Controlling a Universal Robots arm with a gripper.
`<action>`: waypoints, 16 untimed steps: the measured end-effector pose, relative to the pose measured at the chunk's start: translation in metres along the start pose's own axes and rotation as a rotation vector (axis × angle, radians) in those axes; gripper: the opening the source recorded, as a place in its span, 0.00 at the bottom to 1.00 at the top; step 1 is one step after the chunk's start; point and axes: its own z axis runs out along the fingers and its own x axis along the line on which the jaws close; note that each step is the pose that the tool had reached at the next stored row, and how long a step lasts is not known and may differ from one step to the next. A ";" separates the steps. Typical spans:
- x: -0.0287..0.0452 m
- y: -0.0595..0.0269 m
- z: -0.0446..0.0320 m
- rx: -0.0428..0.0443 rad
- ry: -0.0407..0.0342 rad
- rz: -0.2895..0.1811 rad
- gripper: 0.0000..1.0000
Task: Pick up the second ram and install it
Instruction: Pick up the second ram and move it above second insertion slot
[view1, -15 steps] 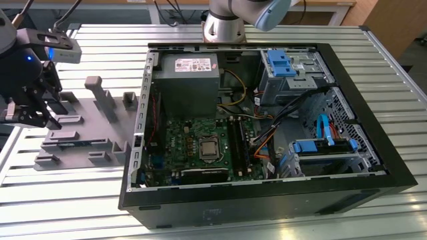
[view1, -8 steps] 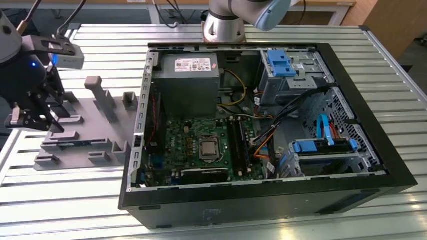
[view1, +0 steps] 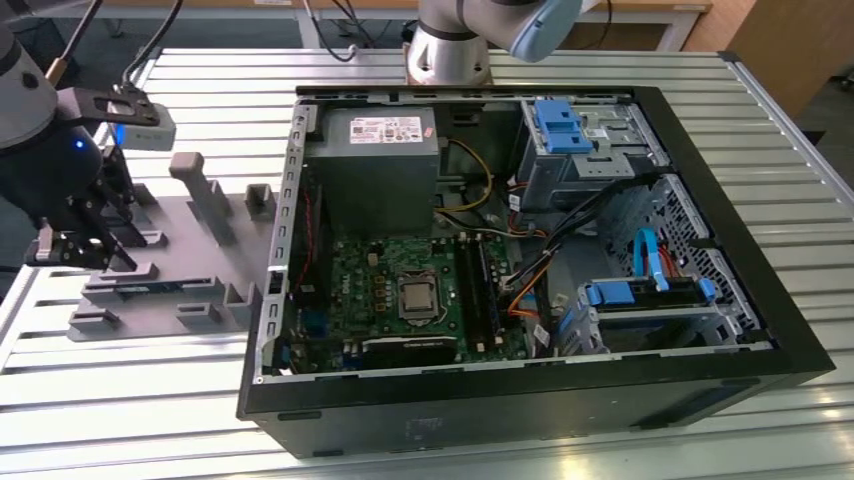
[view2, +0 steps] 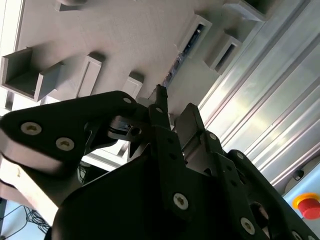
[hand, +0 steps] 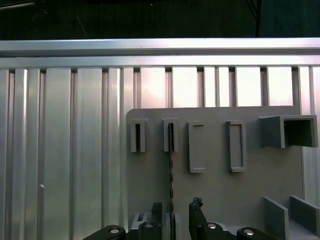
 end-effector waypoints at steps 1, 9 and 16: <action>0.0000 0.0000 0.0018 0.0000 0.0000 0.000 0.42; 0.0016 0.0037 0.0163 0.0001 0.0000 0.000 0.35; 0.0022 0.0081 0.0269 0.0056 -0.0004 0.000 0.35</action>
